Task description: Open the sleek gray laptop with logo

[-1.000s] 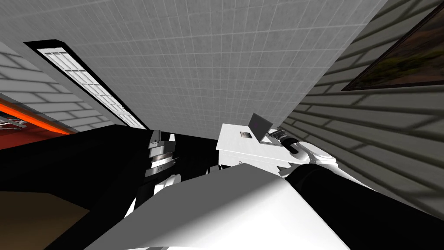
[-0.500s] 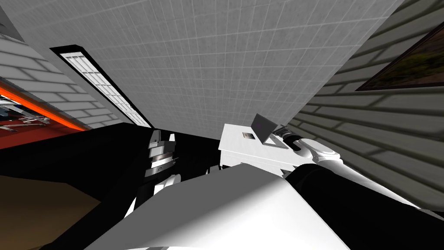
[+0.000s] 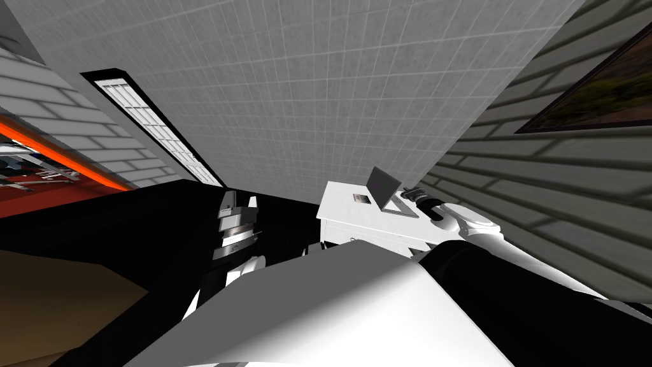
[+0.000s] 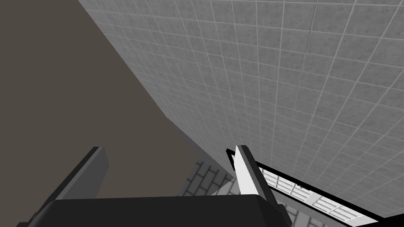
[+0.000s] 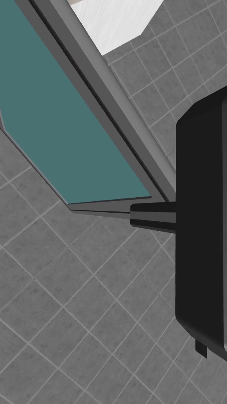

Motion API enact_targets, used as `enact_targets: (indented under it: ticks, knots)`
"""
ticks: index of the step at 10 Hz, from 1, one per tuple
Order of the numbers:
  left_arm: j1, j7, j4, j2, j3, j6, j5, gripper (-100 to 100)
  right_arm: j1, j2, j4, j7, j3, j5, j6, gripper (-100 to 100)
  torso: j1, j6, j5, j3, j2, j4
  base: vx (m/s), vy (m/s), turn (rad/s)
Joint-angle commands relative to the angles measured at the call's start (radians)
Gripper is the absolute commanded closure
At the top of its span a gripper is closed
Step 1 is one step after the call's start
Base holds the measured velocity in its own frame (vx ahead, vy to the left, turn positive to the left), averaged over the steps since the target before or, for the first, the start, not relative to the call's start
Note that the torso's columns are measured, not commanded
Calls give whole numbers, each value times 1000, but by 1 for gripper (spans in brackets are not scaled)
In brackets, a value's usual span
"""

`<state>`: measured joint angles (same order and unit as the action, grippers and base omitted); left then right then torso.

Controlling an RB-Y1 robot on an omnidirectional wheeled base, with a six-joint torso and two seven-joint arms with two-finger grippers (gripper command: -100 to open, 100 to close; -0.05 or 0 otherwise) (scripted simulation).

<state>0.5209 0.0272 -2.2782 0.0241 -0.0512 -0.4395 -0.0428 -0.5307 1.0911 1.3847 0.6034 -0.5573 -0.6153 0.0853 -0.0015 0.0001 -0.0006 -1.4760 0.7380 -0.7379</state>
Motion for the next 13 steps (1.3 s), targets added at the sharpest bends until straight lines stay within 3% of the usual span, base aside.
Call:
enact_targets:
  ticks: [1, 4, 5, 6, 13]
  knots:
    - [0, 0, 0, 0, 0, 0, 0, 0, 9, 11, -30, -60, 11, 50, 21, 100, 3, 0, 1, 0, 0, 0, -67, -98, 17]
    - [0, 0, 0, 0, 0, 0, 0, 0, 22, 22, -67, -124, 23, 107, 46, 100, 2, 0, 1, 0, -1, 0, -58, -98, 17]
    - [0, 0, 0, 0, 0, 0, 0, 0, 18, 20, -58, -109, 20, 95, 39, 100, 2, 0, 1, 0, 0, 0, -31, -43, 5]
    - [0, 0, 0, 0, 0, 0, 0, 0, 5, 35, -43, -87, 13, 69, 22, -100, 4, 0, 1, -1, -1, 0, 28, 53, -27]
    - [0, 0, 0, 0, 0, 0, 0, 0, -49, 89, 21, 25, -15, -46, -53, -100, 2, -2, 1, 0, 0, 0, 75, 121, -25]
